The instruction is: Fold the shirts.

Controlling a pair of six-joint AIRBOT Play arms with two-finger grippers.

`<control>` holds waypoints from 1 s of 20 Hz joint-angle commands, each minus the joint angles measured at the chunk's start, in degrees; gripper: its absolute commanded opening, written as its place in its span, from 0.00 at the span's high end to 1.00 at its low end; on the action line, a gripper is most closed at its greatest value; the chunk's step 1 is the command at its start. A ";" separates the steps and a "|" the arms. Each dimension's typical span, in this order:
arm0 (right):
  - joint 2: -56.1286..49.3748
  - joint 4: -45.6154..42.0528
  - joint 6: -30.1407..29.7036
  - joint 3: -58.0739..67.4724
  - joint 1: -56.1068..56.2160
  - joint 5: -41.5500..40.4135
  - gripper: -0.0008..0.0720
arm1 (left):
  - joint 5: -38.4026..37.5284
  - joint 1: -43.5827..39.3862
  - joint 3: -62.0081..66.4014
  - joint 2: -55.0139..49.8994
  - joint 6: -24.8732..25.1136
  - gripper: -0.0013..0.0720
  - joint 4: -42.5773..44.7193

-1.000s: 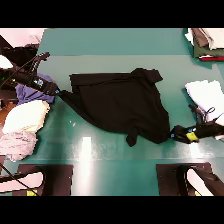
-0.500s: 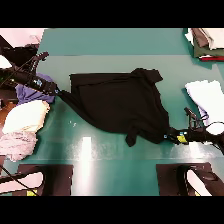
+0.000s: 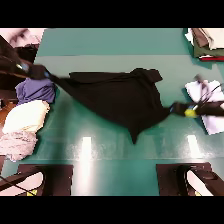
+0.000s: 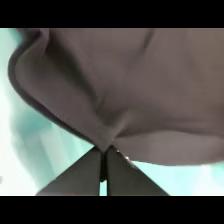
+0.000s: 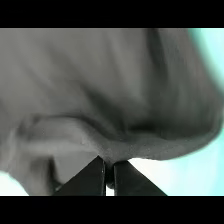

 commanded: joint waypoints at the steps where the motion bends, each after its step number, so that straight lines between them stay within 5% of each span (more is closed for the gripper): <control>1: 1.42 0.26 -0.09 20.41 -3.87 0.02 0.96 | 2.03 0.07 12.59 5.95 -3.63 0.95 0.02; 7: 1.38 0.22 -0.17 55.71 -12.46 2.97 0.96 | 6.75 0.04 35.08 15.47 -3.65 0.95 -0.02; 12: 1.40 0.15 -0.79 75.10 -20.02 4.22 0.96 | 15.26 0.04 36.50 25.83 -3.65 0.95 -0.07; 17: 1.40 0.35 -0.74 77.72 -26.12 5.62 0.96 | 11.10 0.04 35.21 28.55 -3.91 0.95 -0.02; 20: 0.52 0.70 -0.70 70.44 -27.47 10.97 0.96 | 9.86 0.04 23.52 28.55 -5.86 0.95 -0.02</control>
